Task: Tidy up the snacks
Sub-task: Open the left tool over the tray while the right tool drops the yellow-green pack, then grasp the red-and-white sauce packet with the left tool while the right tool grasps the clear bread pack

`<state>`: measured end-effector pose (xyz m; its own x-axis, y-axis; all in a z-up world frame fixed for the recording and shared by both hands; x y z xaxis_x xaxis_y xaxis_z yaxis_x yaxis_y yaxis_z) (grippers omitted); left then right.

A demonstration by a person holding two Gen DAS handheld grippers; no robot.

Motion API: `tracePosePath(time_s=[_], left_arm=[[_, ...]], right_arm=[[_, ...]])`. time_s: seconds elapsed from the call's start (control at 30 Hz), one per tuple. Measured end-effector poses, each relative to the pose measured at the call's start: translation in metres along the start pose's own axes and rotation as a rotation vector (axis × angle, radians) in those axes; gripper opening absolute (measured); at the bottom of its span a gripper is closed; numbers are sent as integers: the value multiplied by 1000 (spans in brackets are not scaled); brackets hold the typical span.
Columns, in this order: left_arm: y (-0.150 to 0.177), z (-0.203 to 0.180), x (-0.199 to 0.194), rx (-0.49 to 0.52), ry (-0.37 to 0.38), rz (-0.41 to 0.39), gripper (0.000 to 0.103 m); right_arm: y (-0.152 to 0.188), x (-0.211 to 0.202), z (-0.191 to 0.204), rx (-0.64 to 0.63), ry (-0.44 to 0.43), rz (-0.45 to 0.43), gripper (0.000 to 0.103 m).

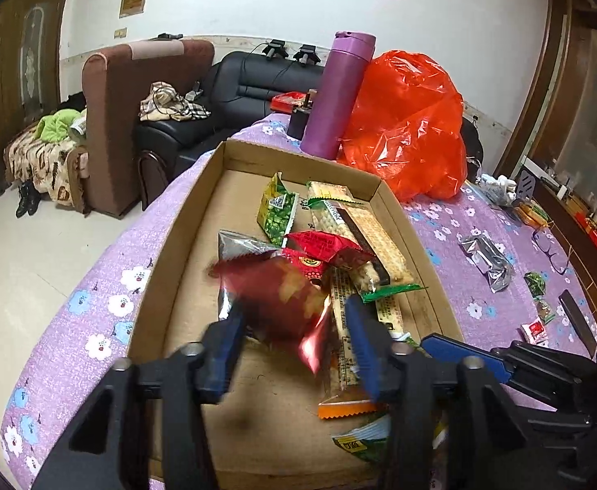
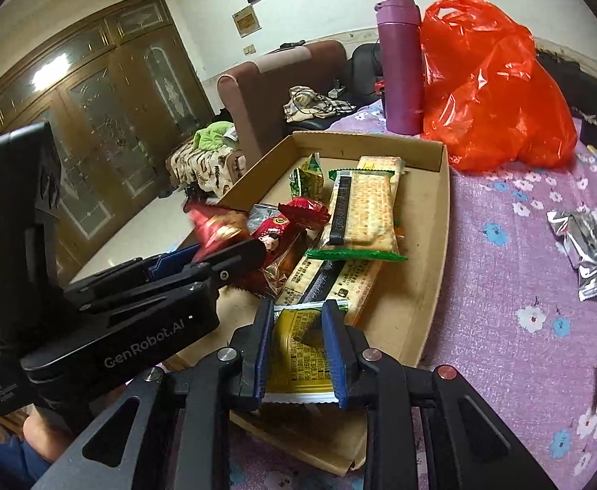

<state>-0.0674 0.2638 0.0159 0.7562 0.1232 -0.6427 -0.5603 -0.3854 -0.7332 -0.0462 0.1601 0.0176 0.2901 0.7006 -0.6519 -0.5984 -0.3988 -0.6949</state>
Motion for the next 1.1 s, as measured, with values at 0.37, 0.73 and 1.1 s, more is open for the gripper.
tracePosePath(time_s=[0.37,0.73,1.1], left_arm=[[-2,-6,-7,37,-18,-42,65],[-13,-17,-34,90,-50,-129,76],[-26,-110,-55,254,119,-107,86]], right_arm=[[-18,-57,-54,127,18,-117,34],[-18,-134,-162,331,113,-217,57],[-12,-195,-254,429,148,-333,57]])
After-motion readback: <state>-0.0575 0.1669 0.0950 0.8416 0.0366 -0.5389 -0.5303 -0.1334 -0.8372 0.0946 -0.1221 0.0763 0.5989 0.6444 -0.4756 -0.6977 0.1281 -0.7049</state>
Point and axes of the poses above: each gripper's, at about its wrist camera, not at the fingertips, and x roughly the way its jaws point, z to its left, y to its underside, the point moved 6 cm from there along x, roughly the way its jaws point, and after that the axes turned 1 degree about y, right-handed, at the moved point
